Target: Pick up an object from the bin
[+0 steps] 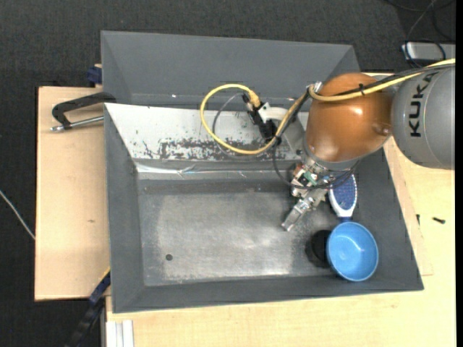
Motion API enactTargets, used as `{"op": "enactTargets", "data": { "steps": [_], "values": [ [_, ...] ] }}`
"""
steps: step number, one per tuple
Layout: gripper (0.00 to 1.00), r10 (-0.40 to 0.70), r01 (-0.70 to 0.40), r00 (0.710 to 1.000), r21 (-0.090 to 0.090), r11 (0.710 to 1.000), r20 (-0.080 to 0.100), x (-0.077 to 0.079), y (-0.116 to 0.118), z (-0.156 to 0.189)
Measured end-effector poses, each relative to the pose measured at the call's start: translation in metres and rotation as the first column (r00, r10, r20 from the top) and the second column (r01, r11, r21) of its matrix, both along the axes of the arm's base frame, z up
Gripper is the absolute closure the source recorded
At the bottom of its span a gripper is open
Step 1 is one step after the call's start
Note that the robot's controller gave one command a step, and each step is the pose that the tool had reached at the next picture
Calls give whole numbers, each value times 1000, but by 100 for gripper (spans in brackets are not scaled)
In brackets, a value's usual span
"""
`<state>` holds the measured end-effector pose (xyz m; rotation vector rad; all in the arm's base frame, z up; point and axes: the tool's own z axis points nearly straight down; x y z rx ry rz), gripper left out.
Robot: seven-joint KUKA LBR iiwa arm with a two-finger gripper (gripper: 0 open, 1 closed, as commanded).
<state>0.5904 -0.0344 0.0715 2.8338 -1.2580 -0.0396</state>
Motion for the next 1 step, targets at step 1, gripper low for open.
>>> {"op": "enactTargets", "data": {
  "steps": [1],
  "values": [
    [100, -6, 4, 999, 29, 1000, 50, 2, 0, 128]
  ]
}}
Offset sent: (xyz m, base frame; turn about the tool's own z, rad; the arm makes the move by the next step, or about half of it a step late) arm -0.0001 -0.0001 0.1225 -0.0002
